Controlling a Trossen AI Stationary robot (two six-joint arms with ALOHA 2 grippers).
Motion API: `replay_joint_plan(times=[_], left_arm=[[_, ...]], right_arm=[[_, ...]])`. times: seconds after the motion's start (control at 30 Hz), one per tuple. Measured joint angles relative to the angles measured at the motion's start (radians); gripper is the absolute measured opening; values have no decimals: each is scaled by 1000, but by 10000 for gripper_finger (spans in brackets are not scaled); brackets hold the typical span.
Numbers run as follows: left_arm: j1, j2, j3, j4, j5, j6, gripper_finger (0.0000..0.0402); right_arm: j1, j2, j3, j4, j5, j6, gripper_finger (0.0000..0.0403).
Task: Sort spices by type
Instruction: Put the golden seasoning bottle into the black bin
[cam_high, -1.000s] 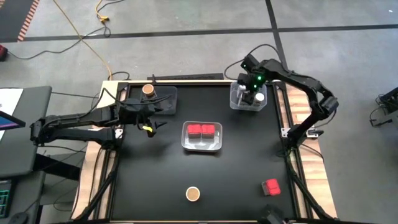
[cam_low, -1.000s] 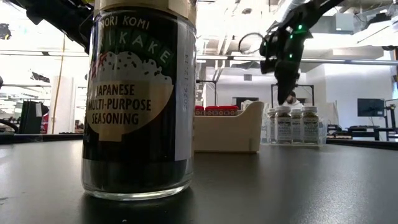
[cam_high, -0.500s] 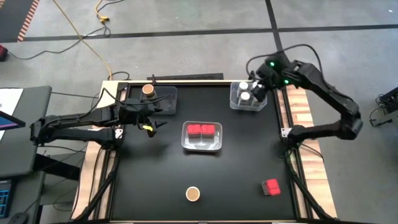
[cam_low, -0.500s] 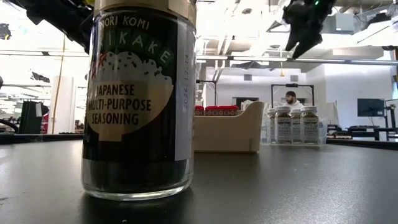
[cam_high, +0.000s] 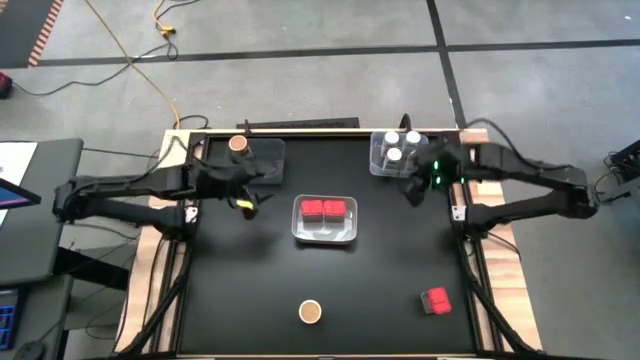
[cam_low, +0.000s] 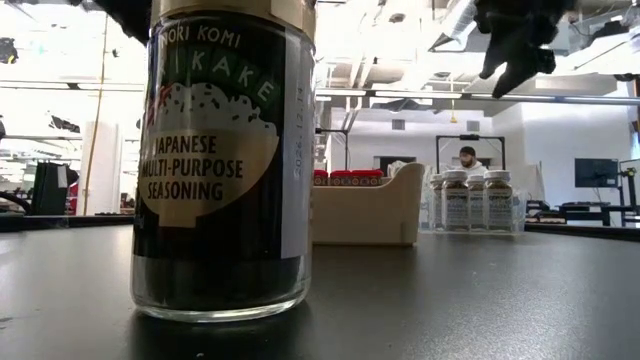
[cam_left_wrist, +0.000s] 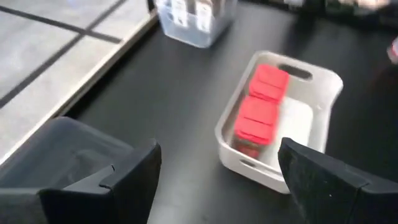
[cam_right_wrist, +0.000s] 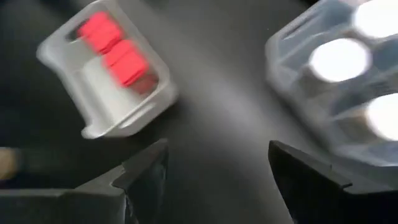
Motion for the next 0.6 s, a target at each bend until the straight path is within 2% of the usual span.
replay_joint_plan(times=[0.13, 0.27, 0.4, 0.6], left_arm=[[-158, 139, 105, -24, -91, -72, 299], [-315, 272, 225, -43, -189, -146, 297], [-436, 399, 369, -114, -229, -245, 297], [-580, 607, 594, -242, -270, -282, 297]], right_arm=[[162, -41, -109, 95, 4, 142, 301], [346, -31, -153, 122, 96, 257, 301], [507, 15, -159, 121, 176, 357, 301], [671, 109, -159, 121, 233, 467, 301]])
